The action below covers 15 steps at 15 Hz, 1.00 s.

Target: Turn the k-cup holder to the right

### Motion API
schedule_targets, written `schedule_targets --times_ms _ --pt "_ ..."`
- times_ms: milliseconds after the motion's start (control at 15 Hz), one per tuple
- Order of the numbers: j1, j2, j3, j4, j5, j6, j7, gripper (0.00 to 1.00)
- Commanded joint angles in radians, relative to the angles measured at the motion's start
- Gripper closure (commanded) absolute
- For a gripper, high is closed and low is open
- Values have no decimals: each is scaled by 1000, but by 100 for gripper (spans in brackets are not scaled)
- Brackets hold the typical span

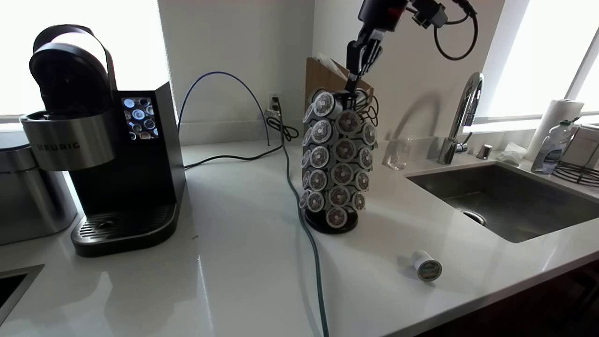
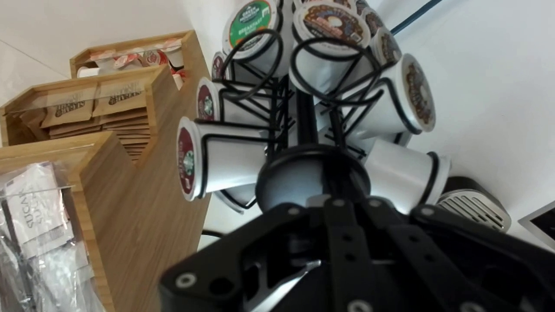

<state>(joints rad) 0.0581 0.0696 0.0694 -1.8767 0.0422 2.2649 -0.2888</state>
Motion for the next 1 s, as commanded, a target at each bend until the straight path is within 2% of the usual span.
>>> schedule_targets --times_ms 0,933 --pt "1 5 5 -3 27 -16 16 100" --pt "2 11 4 -5 31 10 92 100"
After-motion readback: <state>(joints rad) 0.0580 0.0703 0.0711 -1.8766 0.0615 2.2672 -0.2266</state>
